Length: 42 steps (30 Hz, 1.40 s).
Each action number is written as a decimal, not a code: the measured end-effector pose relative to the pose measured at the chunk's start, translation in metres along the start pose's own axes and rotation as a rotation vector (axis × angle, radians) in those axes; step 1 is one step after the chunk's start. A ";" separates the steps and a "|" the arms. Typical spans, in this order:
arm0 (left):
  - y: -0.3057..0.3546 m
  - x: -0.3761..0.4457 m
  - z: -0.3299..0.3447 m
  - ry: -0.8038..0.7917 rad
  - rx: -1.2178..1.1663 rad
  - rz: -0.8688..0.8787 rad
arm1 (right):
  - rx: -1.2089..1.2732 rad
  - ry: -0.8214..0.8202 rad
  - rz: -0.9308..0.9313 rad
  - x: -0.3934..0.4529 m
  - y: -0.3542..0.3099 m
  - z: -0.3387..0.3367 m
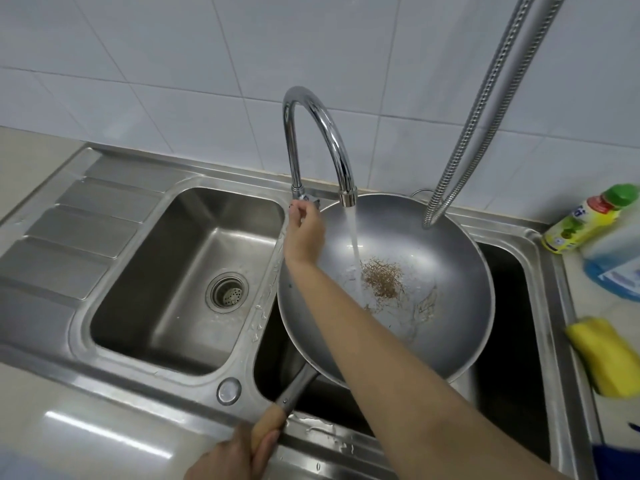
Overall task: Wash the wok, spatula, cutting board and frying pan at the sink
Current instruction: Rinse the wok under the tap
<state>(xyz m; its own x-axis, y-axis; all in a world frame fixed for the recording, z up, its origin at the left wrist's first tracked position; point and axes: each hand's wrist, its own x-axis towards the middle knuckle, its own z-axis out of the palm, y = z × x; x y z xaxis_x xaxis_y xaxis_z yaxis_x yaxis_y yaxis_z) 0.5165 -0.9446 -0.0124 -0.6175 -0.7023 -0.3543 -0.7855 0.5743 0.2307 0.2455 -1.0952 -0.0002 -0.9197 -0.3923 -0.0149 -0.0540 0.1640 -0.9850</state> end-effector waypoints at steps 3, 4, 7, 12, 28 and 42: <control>0.005 -0.002 -0.004 0.146 -0.147 -0.057 | 0.069 0.031 0.101 -0.003 -0.001 0.011; 0.002 -0.002 0.000 0.128 -0.194 -0.101 | 0.089 0.033 0.117 -0.004 -0.003 0.014; -0.006 0.003 0.010 0.136 -0.190 -0.142 | 0.106 0.040 0.132 -0.004 -0.006 0.016; -0.014 0.006 0.017 0.113 0.001 -0.179 | 0.073 0.019 0.121 -0.012 0.000 0.013; 0.003 0.000 -0.006 0.033 -0.009 -0.103 | 0.131 0.002 0.046 -0.007 0.008 0.012; 0.001 -0.003 -0.006 0.081 -0.004 0.004 | 0.215 0.026 0.227 0.052 -0.034 0.000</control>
<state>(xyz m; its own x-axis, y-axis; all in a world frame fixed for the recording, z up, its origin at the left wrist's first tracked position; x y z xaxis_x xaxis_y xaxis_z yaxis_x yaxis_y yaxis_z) 0.5168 -0.9444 -0.0061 -0.6217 -0.7319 -0.2791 -0.7832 0.5754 0.2356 0.1996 -1.1210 0.0326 -0.9086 -0.3440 -0.2369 0.2348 0.0484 -0.9708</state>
